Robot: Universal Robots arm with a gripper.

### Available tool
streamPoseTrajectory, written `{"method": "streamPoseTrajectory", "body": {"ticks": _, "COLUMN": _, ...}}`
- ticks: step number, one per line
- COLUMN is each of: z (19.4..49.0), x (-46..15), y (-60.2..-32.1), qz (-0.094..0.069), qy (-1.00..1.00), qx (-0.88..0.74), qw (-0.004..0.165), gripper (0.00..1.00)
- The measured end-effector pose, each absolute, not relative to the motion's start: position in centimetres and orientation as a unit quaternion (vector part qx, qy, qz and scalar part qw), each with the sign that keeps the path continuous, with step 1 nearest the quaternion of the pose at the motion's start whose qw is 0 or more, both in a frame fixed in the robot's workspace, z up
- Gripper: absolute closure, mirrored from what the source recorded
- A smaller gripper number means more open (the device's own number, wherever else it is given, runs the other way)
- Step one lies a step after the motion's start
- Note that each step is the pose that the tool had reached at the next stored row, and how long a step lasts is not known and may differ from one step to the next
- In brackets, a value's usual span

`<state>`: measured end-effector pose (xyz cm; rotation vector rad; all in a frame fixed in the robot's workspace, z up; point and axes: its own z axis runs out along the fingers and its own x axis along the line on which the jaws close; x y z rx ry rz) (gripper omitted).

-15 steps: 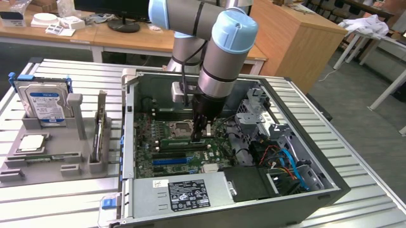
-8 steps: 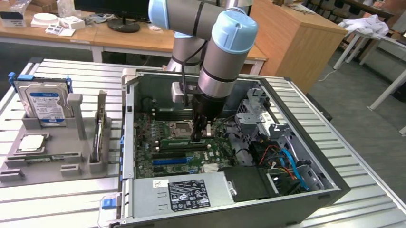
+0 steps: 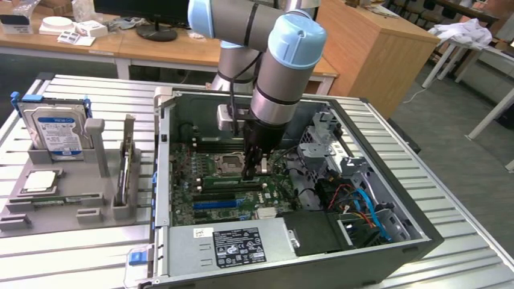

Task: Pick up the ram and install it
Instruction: 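Insert the ram into the slot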

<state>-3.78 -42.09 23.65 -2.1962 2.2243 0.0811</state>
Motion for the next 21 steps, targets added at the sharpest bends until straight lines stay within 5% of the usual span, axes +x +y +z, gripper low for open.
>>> {"method": "streamPoseTrajectory", "body": {"ticks": 21, "z": 23.56, "x": -3.84, "y": -42.18, "qz": 0.026, "qy": 0.711, "qx": -0.702, "qw": 0.007, "gripper": 0.89}}
